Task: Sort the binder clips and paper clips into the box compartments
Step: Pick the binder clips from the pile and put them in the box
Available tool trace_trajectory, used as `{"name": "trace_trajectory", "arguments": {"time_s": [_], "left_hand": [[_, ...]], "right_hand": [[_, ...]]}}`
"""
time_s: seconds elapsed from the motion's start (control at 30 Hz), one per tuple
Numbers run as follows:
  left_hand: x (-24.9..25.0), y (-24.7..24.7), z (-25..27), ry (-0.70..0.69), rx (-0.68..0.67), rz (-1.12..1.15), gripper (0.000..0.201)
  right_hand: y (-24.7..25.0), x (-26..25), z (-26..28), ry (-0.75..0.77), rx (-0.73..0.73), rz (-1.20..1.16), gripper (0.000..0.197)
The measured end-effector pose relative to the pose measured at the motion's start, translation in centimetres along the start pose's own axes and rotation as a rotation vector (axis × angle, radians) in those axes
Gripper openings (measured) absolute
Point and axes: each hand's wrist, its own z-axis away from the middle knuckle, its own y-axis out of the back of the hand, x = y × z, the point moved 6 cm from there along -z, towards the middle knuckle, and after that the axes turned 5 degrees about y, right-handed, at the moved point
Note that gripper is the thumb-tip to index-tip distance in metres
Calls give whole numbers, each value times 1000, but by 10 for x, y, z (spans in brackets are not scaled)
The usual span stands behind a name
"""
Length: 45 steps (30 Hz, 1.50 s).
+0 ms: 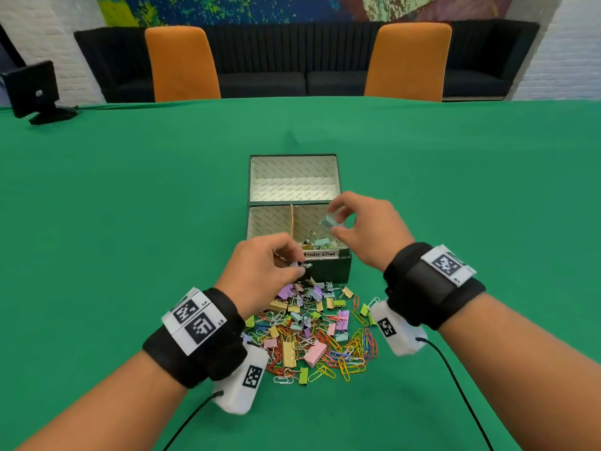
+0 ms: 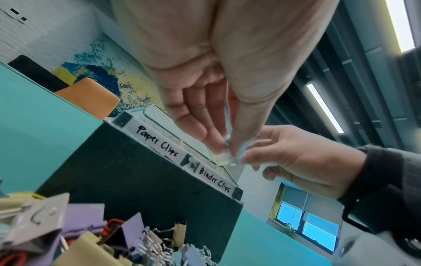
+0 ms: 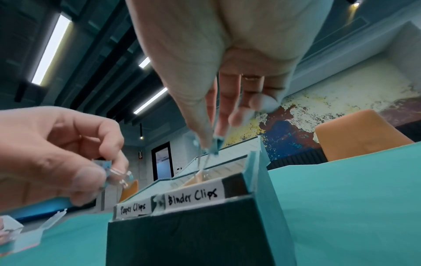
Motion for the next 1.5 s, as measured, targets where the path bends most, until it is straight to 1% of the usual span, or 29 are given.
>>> {"name": "trace_trajectory", "arguments": {"time_s": [0.07,0.2,0.27,0.4,0.47,0.5,0.6,0.67,0.77,0.87,0.93,1.03,1.17,1.23,1.3,1.4,1.5], "left_hand": [[2,3,-2,6,32,-1,14],[13,14,-17,-20,116,-21,13],[17,19,-30,-18,161,-52,11],[22,20,-56,-15,235,-104,10],[23,14,-63,-15,230,-134,11],[21,9,-65,-12,205,-154,12],[16,-8,-65,6,75,-224,19],[17,-16,-59,-26,38,-277,22],[27,-22,-44,-100,-12,-296,14],[32,-33,-28,-88,-171,-261,10],[31,-41,-16,-77,-286,-334,12],[20,-56,3,-57,-449,-470,22],[4,-68,20,-17,-568,-627,31],[-1,-70,24,-2,-612,-632,32],[-2,-70,27,-4,-626,-662,36],[0,-73,34,-61,-619,-806,45],[3,-76,40,-135,-584,-936,48]], "right_hand": [[-4,3,4,-12,-70,31,26],[7,8,18,-28,20,-43,22],[10,11,28,-43,23,-68,18],[7,22,46,-76,-63,-59,11],[4,30,54,-101,-112,-61,11],[2,34,57,-113,-137,-60,11],[-3,43,67,-141,-238,-44,9],[-7,46,72,-151,-327,-43,10],[-14,51,78,-154,-425,-31,16],[-19,56,81,-149,-489,22,16],[-23,57,83,-144,-544,66,16],[-26,60,86,-163,-597,109,22],[-30,61,88,-161,-608,150,31],[-33,60,89,-154,-613,141,28],[-35,60,91,-160,-619,136,25],[-36,59,92,-163,-616,134,24],[-33,60,91,-156,-573,120,19]]}}
